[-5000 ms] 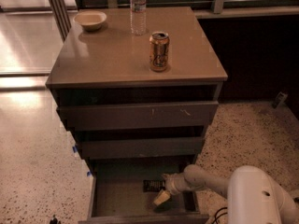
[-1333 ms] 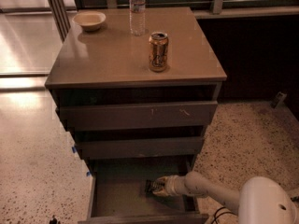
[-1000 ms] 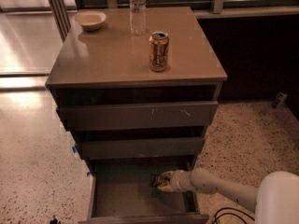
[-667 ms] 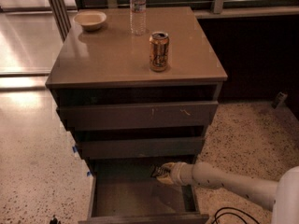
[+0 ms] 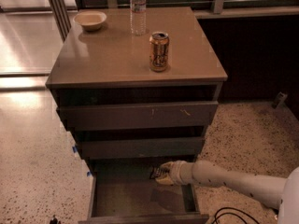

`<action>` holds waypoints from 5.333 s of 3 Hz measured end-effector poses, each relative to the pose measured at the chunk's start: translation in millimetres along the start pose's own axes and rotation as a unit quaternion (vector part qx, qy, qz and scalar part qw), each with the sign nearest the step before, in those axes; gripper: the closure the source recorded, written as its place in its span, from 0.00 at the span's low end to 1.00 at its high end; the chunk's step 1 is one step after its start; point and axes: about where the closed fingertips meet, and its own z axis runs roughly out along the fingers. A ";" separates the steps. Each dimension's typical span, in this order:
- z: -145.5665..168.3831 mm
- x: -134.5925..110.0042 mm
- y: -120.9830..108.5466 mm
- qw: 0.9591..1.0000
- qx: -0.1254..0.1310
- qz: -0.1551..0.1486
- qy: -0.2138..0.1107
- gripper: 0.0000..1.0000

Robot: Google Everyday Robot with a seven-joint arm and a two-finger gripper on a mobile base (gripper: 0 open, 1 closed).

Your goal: Pick rxbar chocolate from bottom drawer and place on counter

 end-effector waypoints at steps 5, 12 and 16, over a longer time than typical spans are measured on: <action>-214.2 -251.0 -55.3 1.000 0.004 0.003 -0.030 1.00; -403.2 -385.0 -214.9 0.986 0.166 -0.007 0.013 1.00; -368.3 -340.7 -259.0 0.987 0.104 0.121 -0.001 1.00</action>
Offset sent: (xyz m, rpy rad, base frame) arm 0.0042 0.0089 0.3420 0.0379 -0.0924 0.0080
